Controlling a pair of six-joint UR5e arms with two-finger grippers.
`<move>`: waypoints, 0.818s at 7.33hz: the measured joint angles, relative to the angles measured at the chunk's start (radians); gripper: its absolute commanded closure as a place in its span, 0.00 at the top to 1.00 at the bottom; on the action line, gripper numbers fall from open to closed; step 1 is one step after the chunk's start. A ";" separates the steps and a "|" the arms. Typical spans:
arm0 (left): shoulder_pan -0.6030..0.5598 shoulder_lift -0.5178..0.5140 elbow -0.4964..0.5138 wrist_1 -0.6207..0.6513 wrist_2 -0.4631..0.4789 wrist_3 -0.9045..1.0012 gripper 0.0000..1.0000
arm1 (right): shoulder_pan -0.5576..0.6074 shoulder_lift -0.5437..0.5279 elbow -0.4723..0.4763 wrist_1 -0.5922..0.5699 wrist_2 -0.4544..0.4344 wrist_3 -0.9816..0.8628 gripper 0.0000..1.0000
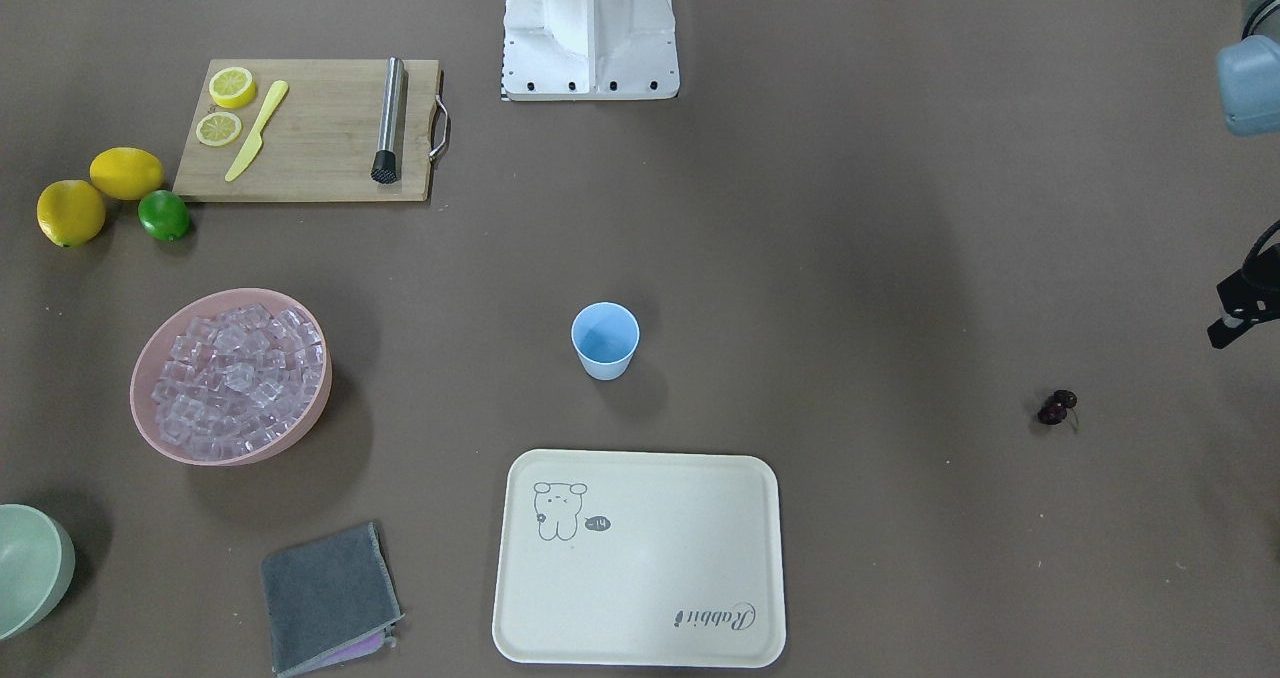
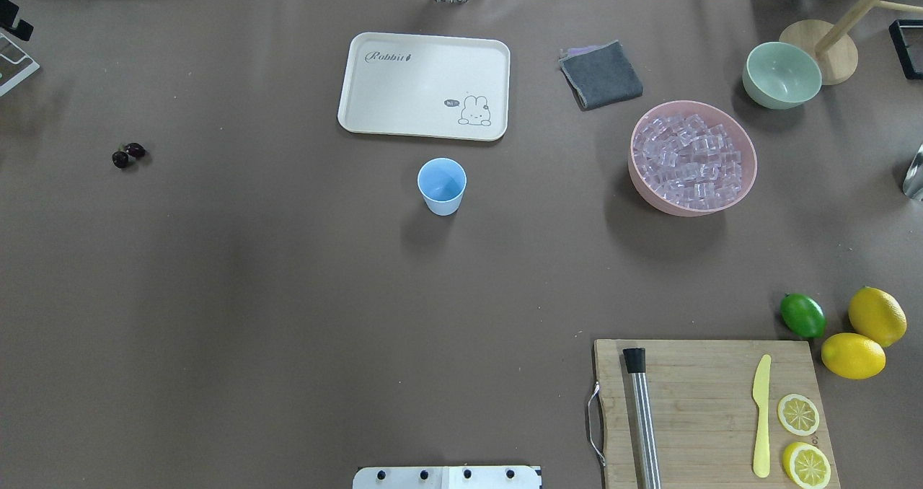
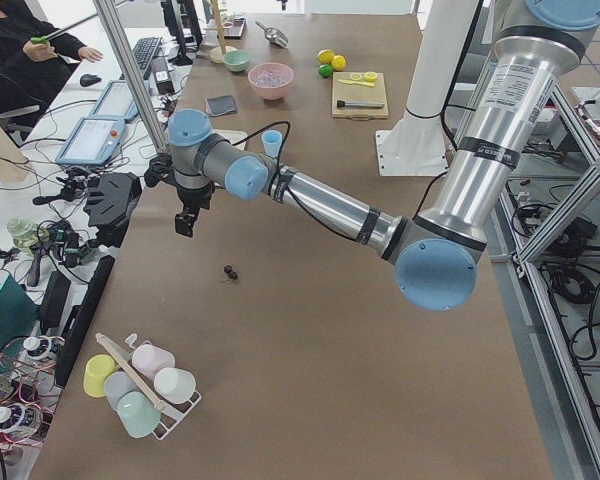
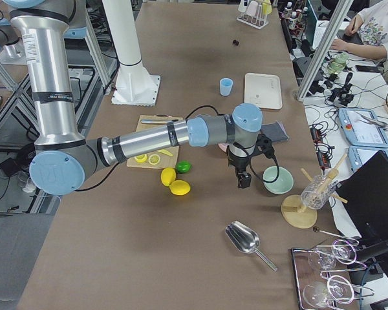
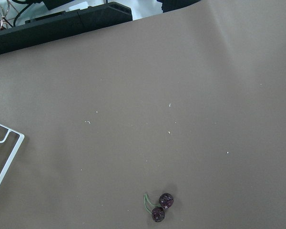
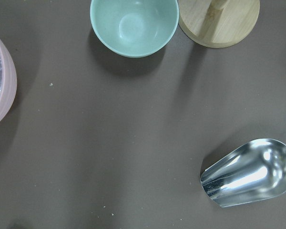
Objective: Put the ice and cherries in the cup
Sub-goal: 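Start moving the right arm toward the pink ice bowl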
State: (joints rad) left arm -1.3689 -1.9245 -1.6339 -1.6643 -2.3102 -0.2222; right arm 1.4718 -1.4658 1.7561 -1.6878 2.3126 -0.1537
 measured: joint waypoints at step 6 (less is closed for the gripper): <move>-0.002 0.014 -0.021 0.002 0.000 -0.001 0.98 | -0.078 0.065 0.023 0.018 0.004 0.257 0.99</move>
State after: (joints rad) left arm -1.3713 -1.9109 -1.6552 -1.6627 -2.3102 -0.2235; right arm 1.3938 -1.4005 1.7793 -1.6695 2.3169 0.1036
